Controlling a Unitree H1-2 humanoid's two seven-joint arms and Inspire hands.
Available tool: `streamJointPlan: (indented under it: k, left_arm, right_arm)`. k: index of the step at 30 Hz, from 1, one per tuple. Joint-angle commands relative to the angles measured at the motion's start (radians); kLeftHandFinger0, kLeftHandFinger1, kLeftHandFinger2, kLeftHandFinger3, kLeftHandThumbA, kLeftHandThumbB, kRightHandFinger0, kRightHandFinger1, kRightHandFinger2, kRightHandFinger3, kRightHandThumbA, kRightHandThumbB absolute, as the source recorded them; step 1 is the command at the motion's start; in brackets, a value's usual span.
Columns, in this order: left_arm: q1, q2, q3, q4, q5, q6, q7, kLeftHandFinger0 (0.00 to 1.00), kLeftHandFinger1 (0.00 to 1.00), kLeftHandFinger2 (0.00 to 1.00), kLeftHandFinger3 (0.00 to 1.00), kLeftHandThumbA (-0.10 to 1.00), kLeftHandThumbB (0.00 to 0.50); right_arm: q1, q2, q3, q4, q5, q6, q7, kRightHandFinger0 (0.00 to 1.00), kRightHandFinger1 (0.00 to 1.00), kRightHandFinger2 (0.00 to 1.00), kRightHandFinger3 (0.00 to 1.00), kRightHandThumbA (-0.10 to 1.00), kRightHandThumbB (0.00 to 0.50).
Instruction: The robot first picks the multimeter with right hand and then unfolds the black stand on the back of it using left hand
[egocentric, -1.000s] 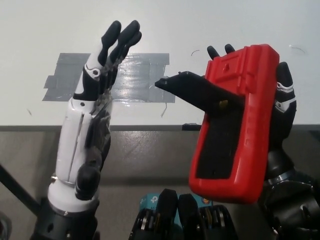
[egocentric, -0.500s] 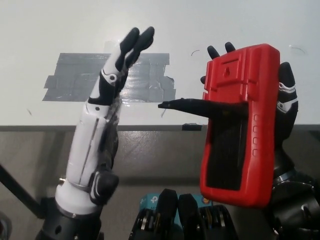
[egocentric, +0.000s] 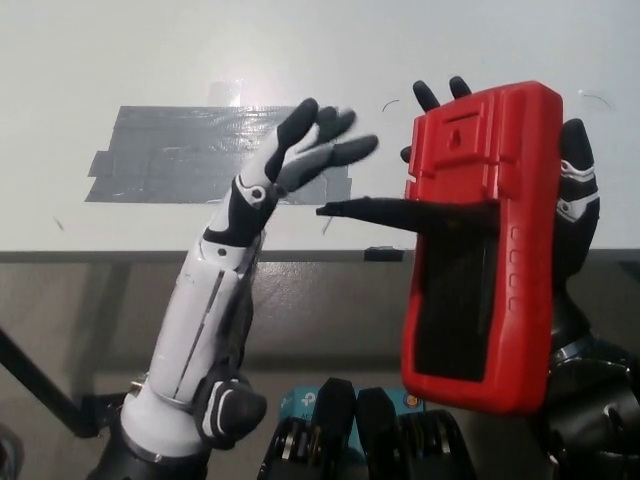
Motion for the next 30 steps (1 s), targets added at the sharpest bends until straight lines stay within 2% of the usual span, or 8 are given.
streamJointPlan:
  k: [1,3,7,16,26,27,29,30]
  left_arm:
    - [0.004,-0.004,-0.010,-0.017,-0.022,0.001,-0.016,1.00,0.53,0.57,1.00,1.00,0.396]
    - [0.002,0.005,-0.011,-0.022,-0.029,0.010,-0.027,0.97,0.29,0.36,1.00,1.00,0.362]
    - [0.005,0.007,-0.006,-0.009,-0.019,-0.011,-0.019,0.60,0.00,0.02,1.00,1.00,0.321]
    - [0.014,-0.026,-0.009,-0.001,0.043,-0.047,-0.001,0.54,0.00,0.00,1.00,1.00,0.295]
    - [0.019,-0.024,-0.003,0.018,0.068,-0.094,0.004,0.60,0.00,0.00,1.00,1.00,0.331]
    - [0.020,-0.027,0.004,0.015,0.056,-0.089,0.008,0.70,0.03,0.02,1.00,1.00,0.356]
    - [0.020,-0.045,0.036,0.039,0.085,-0.173,0.064,1.00,0.67,0.72,1.00,1.00,0.337]
    - [0.018,-0.076,0.062,0.061,0.134,-0.229,0.115,1.00,1.00,1.00,1.00,1.00,0.307]
  right_arm:
    - [-0.048,0.009,0.001,-0.043,0.034,-0.027,0.018,0.00,0.25,0.77,0.83,-0.10,0.119]
    - [-0.046,0.011,-0.003,-0.053,0.051,-0.023,-0.007,0.00,0.18,0.71,0.71,-0.10,0.140]
    - [-0.046,0.014,-0.002,-0.068,0.048,-0.024,-0.025,0.00,0.13,0.67,0.58,-0.10,0.144]
    - [-0.058,0.018,-0.010,-0.091,0.060,-0.038,-0.053,0.00,0.18,0.70,0.58,-0.10,0.144]
    - [-0.076,0.026,-0.022,-0.096,0.069,-0.048,-0.074,0.00,0.18,0.75,0.80,-0.10,0.125]
    - [-0.078,0.025,-0.023,-0.095,0.074,-0.048,-0.072,0.00,0.19,0.77,0.83,-0.10,0.119]
    - [-0.078,0.026,-0.026,-0.091,0.098,-0.049,-0.070,0.00,0.22,0.80,0.86,-0.10,0.112]
    - [-0.078,0.024,-0.028,-0.088,0.106,-0.049,-0.067,0.00,0.23,0.81,0.88,-0.10,0.116]
